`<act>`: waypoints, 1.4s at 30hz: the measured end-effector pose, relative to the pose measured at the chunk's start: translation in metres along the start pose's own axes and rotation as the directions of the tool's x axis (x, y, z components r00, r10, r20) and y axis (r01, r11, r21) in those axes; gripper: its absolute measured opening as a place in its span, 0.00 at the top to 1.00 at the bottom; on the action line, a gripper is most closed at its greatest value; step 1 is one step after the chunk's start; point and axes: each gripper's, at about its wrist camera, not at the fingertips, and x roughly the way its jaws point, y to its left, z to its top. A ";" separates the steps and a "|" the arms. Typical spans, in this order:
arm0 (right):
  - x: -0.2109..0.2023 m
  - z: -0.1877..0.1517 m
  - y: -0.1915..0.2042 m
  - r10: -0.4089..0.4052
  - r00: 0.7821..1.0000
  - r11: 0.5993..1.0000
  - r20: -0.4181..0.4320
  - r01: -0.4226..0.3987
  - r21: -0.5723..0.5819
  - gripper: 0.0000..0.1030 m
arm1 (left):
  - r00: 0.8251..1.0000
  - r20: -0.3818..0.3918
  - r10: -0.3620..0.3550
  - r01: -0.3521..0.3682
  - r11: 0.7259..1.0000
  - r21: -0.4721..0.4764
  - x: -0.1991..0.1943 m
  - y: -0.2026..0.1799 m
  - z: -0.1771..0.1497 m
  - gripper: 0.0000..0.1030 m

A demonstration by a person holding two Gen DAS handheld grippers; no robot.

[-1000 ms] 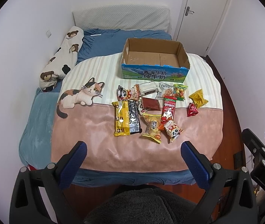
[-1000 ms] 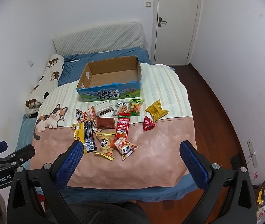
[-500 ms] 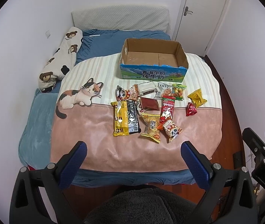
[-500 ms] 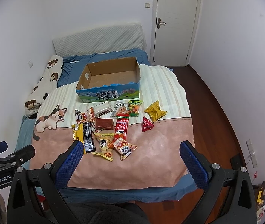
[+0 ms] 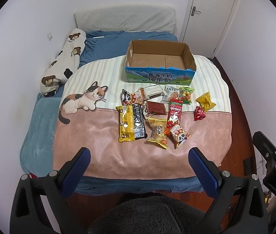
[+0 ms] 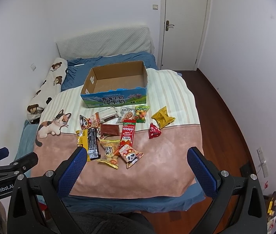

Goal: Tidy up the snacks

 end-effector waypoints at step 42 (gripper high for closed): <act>0.323 -0.052 0.077 0.210 0.862 0.972 -0.462 -0.132 0.195 0.02 | 0.949 -0.315 0.024 -0.087 0.978 -0.190 0.282 0.089 0.038 0.00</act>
